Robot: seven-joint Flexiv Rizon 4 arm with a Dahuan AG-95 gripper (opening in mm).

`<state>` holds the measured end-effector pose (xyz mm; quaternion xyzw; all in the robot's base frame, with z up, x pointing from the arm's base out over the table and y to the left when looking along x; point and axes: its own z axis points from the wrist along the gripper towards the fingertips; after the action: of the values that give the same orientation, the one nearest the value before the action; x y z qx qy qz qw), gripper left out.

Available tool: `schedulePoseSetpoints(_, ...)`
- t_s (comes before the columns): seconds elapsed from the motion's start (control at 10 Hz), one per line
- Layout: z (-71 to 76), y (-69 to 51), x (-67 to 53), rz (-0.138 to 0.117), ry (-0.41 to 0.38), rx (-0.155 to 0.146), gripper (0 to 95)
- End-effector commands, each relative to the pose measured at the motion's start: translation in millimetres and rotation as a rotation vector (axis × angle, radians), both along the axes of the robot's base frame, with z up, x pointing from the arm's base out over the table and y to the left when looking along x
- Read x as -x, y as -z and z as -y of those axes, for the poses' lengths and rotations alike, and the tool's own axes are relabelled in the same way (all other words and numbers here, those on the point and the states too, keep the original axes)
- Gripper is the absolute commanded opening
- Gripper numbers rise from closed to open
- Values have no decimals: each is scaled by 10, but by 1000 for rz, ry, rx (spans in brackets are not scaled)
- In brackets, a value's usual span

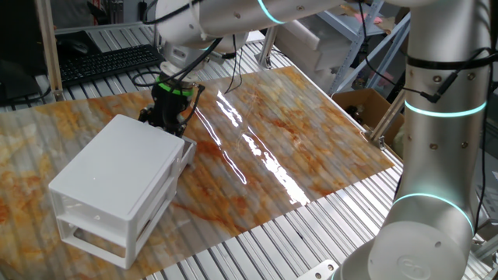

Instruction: Take something out of a drawer

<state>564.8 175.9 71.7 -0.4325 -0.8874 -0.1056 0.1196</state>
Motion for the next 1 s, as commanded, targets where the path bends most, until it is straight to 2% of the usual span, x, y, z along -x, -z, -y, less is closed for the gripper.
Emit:
schedulePoseSetpoints(0.1,20,-62,18,3,0,7,0)
schedulePoseSetpoints(0.6,60,-196,52,0,-9,10,0)
schedulePoseSetpoints(1.0,110,-334,23,-8,-13,11,0)
